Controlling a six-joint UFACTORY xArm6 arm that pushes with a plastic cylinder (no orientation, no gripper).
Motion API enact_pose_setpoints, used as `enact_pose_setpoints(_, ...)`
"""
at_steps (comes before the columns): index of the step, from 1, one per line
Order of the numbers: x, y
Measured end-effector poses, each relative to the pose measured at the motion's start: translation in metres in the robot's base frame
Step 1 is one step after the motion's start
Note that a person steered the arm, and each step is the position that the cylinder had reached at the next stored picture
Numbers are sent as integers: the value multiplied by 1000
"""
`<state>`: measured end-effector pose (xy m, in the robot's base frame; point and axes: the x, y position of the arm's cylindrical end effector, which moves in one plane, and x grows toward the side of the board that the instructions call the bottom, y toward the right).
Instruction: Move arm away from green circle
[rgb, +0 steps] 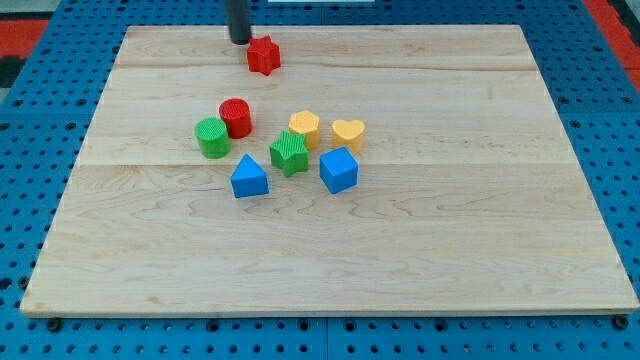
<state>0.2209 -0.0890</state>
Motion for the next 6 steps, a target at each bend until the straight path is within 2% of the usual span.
enact_pose_setpoints(3,98,59)
enact_pose_setpoints(4,95,52)
enact_pose_setpoints(5,72,54)
enact_pose_setpoints(6,86,42)
